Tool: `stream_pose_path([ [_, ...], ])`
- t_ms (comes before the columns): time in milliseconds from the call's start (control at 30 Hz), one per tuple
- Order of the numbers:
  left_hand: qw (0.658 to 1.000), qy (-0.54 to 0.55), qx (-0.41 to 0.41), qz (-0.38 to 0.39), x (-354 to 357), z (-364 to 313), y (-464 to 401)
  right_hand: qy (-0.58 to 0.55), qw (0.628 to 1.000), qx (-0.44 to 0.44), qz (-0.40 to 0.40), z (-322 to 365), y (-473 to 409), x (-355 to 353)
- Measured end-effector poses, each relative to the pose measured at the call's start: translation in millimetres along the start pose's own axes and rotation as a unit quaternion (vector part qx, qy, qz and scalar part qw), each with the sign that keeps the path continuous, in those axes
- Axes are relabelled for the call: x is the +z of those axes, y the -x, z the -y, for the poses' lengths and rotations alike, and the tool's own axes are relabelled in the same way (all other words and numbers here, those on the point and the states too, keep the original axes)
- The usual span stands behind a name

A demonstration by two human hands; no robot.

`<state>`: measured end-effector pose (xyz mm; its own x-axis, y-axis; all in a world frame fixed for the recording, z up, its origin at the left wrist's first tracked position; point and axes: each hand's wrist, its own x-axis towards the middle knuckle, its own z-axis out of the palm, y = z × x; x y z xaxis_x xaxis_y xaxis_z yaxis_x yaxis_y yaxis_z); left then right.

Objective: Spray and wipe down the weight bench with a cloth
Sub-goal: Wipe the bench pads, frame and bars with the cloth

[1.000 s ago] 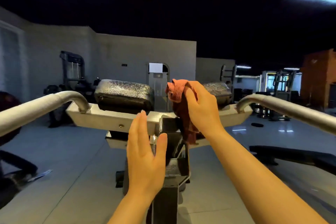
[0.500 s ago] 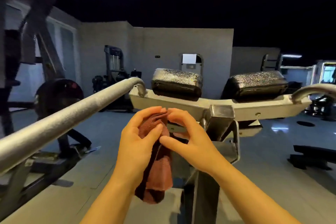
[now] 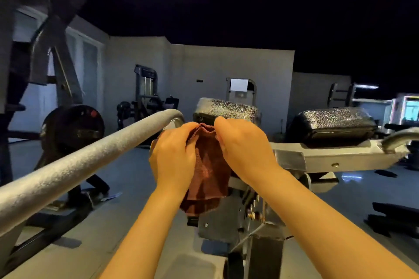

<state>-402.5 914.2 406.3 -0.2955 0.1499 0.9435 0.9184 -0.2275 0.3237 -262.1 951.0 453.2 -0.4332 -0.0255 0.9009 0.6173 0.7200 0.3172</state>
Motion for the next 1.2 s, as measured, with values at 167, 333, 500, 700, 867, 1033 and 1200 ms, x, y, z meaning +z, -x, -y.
stream_pose_path([
  [167,0.993,-0.059,-0.019,-0.096,66,3,-16,0.095,0.993,-0.05,0.046,-35,-8,25],
  [333,0.989,-0.026,0.022,-0.142,80,5,-14,0.123,0.99,-0.042,0.055,-72,38,-9],
  [500,0.982,-0.09,0.12,-0.118,92,2,-4,0.055,0.997,0.035,0.044,-98,85,-10],
  [700,0.974,-0.092,0.197,-0.066,115,11,21,0.009,0.998,0.063,-0.008,-101,93,5],
  [867,0.942,-0.065,0.328,-0.009,136,-7,37,0.001,0.998,0.064,-0.009,-100,94,5],
  [1033,0.909,-0.113,0.398,-0.054,142,19,17,0.003,0.998,0.067,-0.015,-101,96,6],
  [1200,0.916,-0.152,0.358,-0.102,125,70,-1,-0.004,0.997,0.069,-0.019,-102,96,7],
])
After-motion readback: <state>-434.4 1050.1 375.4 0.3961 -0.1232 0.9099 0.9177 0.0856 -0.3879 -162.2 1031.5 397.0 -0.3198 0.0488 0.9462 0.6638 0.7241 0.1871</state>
